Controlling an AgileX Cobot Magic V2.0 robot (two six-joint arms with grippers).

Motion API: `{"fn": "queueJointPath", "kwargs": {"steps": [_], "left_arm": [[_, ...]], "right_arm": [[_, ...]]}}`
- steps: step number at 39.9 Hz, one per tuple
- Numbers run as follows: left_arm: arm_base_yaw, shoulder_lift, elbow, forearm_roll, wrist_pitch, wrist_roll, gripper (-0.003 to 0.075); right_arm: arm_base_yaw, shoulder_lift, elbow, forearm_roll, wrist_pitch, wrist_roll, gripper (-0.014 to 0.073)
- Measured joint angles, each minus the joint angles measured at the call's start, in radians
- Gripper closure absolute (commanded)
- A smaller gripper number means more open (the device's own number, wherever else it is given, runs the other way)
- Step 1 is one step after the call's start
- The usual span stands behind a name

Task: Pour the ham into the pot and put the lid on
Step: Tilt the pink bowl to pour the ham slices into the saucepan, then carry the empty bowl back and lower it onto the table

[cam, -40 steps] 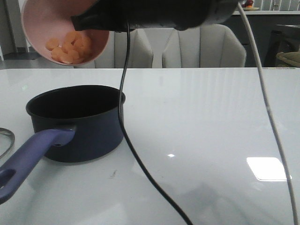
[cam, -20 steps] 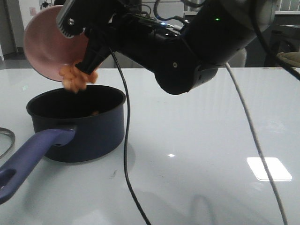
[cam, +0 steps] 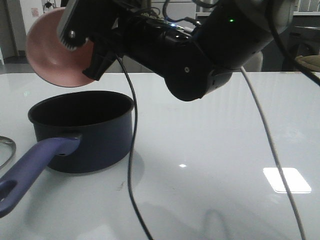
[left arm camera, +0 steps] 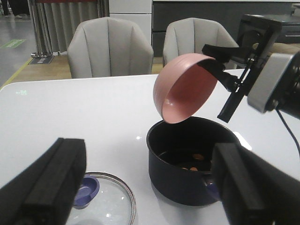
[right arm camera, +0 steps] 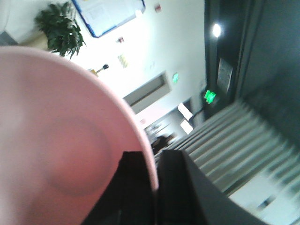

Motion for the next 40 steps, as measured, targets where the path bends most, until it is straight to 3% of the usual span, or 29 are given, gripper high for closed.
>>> {"fn": "queueJointPath", "kwargs": {"steps": [4,7,12,25,34,40], "left_arm": [[0.000,0.000,0.000,0.000,0.000,0.000,0.0135],[0.000,0.000,0.000,0.000,0.000,0.000,0.0135],[0.000,0.000,0.000,0.000,0.000,0.000,0.0135],[0.000,0.000,0.000,0.000,0.000,0.000,0.0135],[0.000,0.000,0.000,0.000,0.000,0.000,0.0135],[0.000,0.000,0.000,0.000,0.000,0.000,0.0135]], "right_arm": [[0.000,-0.025,0.000,0.101,0.063,0.262,0.0457],[-0.002,-0.075,0.000,0.140,0.232,0.440,0.0457],[-0.002,-0.166,0.000,0.154,0.486,0.574,0.0457],[-0.066,-0.426,0.000,0.207,1.124,0.626,0.0457],[-0.265,-0.498,0.000,0.290,1.523,0.635,0.0457],[-0.398,-0.498,0.001,0.292,1.705,0.639,0.0457]]}}
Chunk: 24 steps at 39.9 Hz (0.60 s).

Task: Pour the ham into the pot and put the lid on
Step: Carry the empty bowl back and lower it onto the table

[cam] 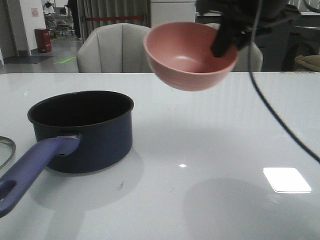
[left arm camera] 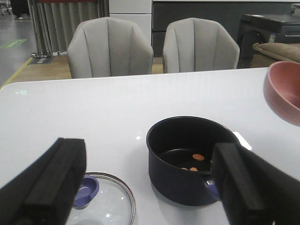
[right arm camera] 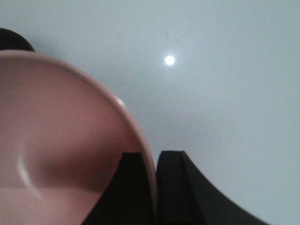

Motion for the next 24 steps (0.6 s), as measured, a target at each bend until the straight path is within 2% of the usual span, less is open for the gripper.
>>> {"fn": "queueJointPath", "kwargs": {"steps": [6,13,21,24], "left_arm": [[0.000,0.000,0.000,0.000,0.000,0.000,0.0135],[0.000,0.000,0.000,0.000,0.000,0.000,0.0135],[0.000,0.000,0.000,0.000,0.000,0.001,0.0135],[0.000,0.000,0.000,0.000,0.000,0.001,0.0135]], "right_arm": [[-0.121,0.013,0.000,0.000,0.113,0.000,0.0457],[-0.217,0.074,0.000,0.000,0.189,0.000,0.0457],[-0.261,0.194,0.000,0.000,0.194,0.000,0.0454],[-0.263,0.232,0.000,0.000,0.192,0.002,0.0428]]}}
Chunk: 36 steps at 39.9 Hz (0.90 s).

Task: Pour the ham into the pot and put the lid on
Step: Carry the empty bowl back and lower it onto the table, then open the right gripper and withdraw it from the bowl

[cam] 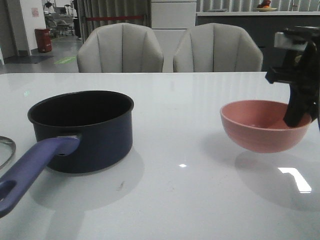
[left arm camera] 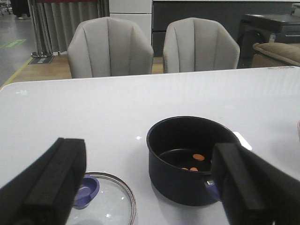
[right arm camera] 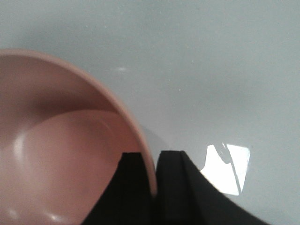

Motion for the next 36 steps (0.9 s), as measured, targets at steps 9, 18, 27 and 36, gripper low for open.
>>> {"fn": "queueJointPath", "kwargs": {"steps": [9,18,27,36], "left_arm": [[0.000,0.000,0.000,0.000,0.000,0.000,0.0135],[0.000,0.000,0.000,0.000,0.000,0.000,0.0135],[0.000,0.000,0.000,0.000,0.000,0.000,0.0135],[0.000,0.000,0.000,0.000,0.000,0.000,0.0135]], "right_arm": [[0.000,0.056,0.000,0.000,-0.016,0.000,0.0169],[-0.001,0.047,-0.032,-0.029,0.016,-0.048,0.0122],[0.001,-0.111,-0.030,-0.025,0.038,-0.134,0.0122],[0.042,-0.397,0.118,0.001,-0.122,-0.148,0.0122]]}}
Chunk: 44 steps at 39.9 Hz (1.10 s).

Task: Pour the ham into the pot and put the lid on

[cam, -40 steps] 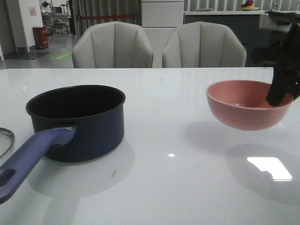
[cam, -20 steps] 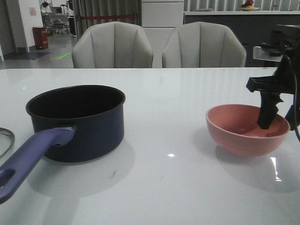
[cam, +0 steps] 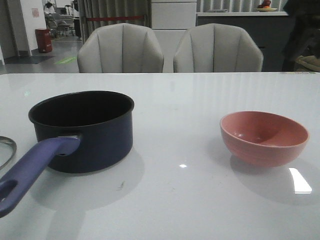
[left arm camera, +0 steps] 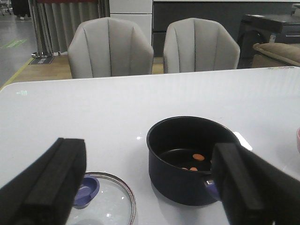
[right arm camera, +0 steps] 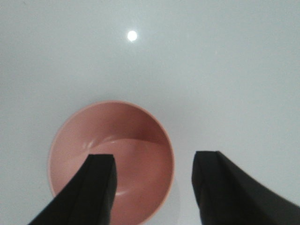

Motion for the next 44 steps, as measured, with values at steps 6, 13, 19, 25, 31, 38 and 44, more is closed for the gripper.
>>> {"fn": "queueJointPath", "kwargs": {"steps": [6,13,19,25,31,38,44], "left_arm": [[0.000,0.000,0.000,0.000,0.000,0.000,0.0135],[0.000,0.000,0.000,0.000,0.000,0.000,0.0135],[0.000,0.000,0.000,0.000,0.000,0.000,0.0135],[0.000,0.000,0.000,0.000,0.000,0.000,0.0135],[0.000,0.000,0.000,0.000,0.000,0.000,0.0135],[0.000,0.000,0.000,0.000,0.000,0.000,0.0135],[0.000,0.000,0.000,0.000,0.000,0.000,0.0135]], "right_arm": [[0.045,-0.178,0.146,0.022,-0.133,-0.001,0.0122],[0.115,-0.400,0.315,0.028,-0.286,-0.008,0.0122],[0.172,-0.623,0.454,0.028,-0.390,-0.009,0.0122],[0.215,-0.867,0.607,0.030,-0.444,-0.009,0.0122],[0.224,-1.136,0.777,0.030,-0.449,-0.009,0.0122],[0.224,-1.304,0.918,0.031,-0.449,-0.009,0.0129],[0.224,-1.313,0.941,0.031,-0.455,-0.009,0.0332]]}}
